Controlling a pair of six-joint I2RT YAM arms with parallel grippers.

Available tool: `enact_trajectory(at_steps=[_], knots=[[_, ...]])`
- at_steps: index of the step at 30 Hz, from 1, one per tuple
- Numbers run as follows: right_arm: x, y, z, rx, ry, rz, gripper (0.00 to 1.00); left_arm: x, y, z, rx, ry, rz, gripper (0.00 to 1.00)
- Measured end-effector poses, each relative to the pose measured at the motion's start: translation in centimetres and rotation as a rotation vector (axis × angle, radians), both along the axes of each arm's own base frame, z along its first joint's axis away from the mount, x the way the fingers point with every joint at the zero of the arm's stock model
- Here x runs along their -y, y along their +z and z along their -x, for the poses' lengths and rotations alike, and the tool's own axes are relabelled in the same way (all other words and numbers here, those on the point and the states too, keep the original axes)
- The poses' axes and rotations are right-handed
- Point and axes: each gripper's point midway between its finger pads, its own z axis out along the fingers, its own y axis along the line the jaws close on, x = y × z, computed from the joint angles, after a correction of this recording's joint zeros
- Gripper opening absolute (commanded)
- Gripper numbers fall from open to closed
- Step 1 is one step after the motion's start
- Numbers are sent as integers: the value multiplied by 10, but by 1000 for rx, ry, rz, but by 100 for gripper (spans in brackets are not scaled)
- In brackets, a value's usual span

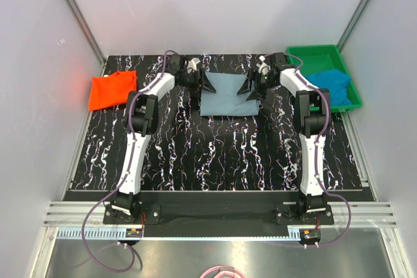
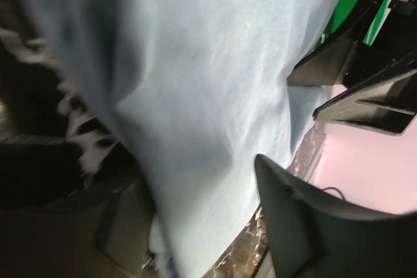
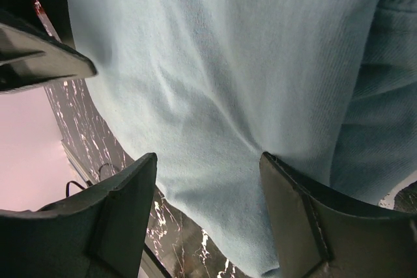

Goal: Fold and stack the t-shirts
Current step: Neatly place the folded tshirt to the corner

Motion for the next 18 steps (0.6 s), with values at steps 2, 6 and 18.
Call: enact_trajectory(at_steps=[2, 6, 18], knots=[[0, 0, 0, -1, 0, 0, 72, 10, -4, 3, -11, -11, 15, 44], [0, 0, 0, -2, -1, 0, 73, 19, -12, 9, -32, -23, 17, 21], [5, 17, 5, 19, 18, 15, 71, -7, -4, 12, 37, -24, -124, 0]])
